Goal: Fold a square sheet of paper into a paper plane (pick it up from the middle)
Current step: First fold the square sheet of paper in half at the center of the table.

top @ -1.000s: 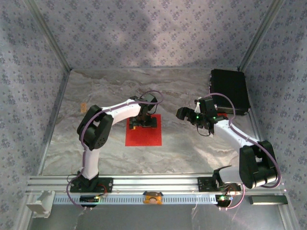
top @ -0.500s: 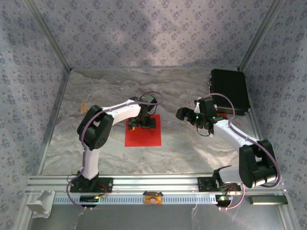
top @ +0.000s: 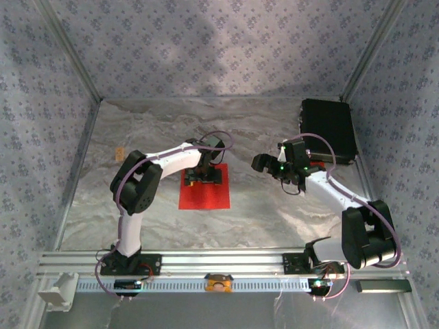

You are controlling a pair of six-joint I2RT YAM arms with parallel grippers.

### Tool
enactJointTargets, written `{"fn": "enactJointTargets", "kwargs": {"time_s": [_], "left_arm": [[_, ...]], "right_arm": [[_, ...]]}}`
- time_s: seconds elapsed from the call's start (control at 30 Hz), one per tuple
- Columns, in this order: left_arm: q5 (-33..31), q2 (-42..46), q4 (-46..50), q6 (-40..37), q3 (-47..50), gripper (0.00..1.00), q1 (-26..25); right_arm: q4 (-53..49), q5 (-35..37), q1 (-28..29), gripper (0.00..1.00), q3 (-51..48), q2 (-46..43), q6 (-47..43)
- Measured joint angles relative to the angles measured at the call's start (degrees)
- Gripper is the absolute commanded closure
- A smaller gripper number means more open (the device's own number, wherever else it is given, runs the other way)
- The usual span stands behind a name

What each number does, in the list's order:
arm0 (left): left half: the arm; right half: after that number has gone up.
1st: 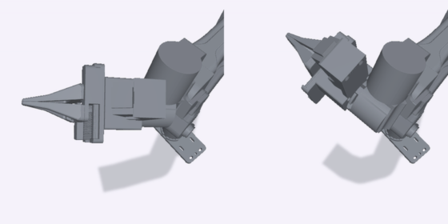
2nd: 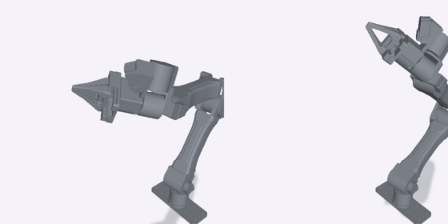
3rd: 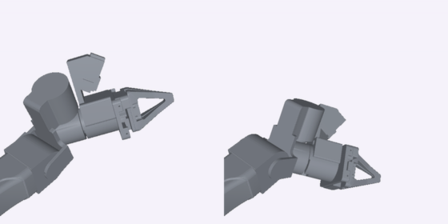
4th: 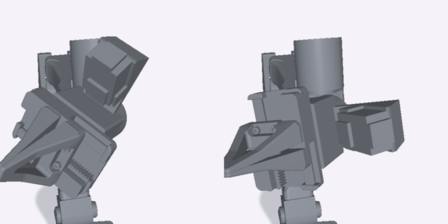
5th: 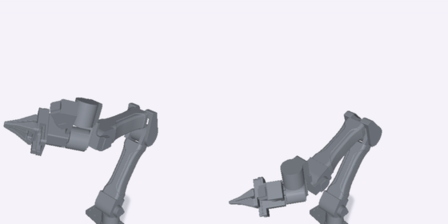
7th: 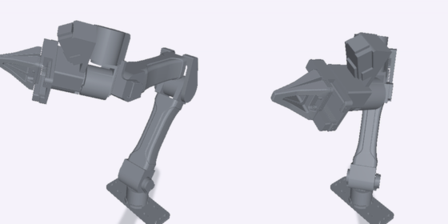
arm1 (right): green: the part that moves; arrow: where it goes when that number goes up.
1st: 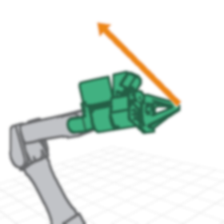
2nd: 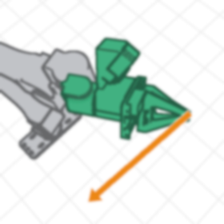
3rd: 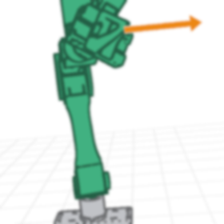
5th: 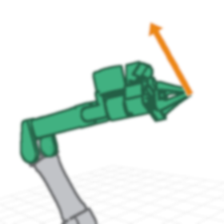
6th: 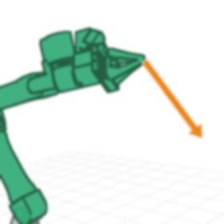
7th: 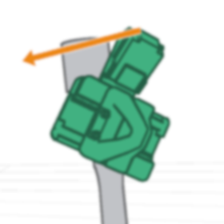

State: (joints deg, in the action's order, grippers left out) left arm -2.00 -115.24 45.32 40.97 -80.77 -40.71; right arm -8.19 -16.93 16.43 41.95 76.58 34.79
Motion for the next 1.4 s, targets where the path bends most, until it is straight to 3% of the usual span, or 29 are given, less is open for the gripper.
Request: {"fn": "enactJointTargets", "kwargs": {"time_s": [0.17,0.47,0.67,0.8,1.2,1.4], "left_arm": [[-0.24,0.02,-0.13,0.0,0.0,0.11,-0.24],[-0.22,0.68,-1.18,-0.17,0.7,0.35,-0.26],[0.33,1.81,-3.93,-0.59,2.12,0.45,-0.68],[1.64,3.1,-7.26,-0.66,3.96,0.59,-0.94],[6.62,6.49,-12.0,-1.01,5.29,0.65,-0.94],[14.23,9.16,-16.33,-0.17,5.33,0.65,-0.42]], "right_arm": [[0.0,0.02,0.0,0.01,0.0,0.0,0.0],[0.0,0.02,0.0,0.01,0.0,-0.02,0.0],[-0.17,0.15,0.02,0.01,0.0,-0.24,0.85],[-0.63,0.79,0.02,0.01,0.0,-1.16,1.14],[-2.89,4.57,-0.55,0.01,0.0,-5.57,1.75],[-3.5,5.2,-1.92,0.01,0.0,-7.91,1.86]]}}
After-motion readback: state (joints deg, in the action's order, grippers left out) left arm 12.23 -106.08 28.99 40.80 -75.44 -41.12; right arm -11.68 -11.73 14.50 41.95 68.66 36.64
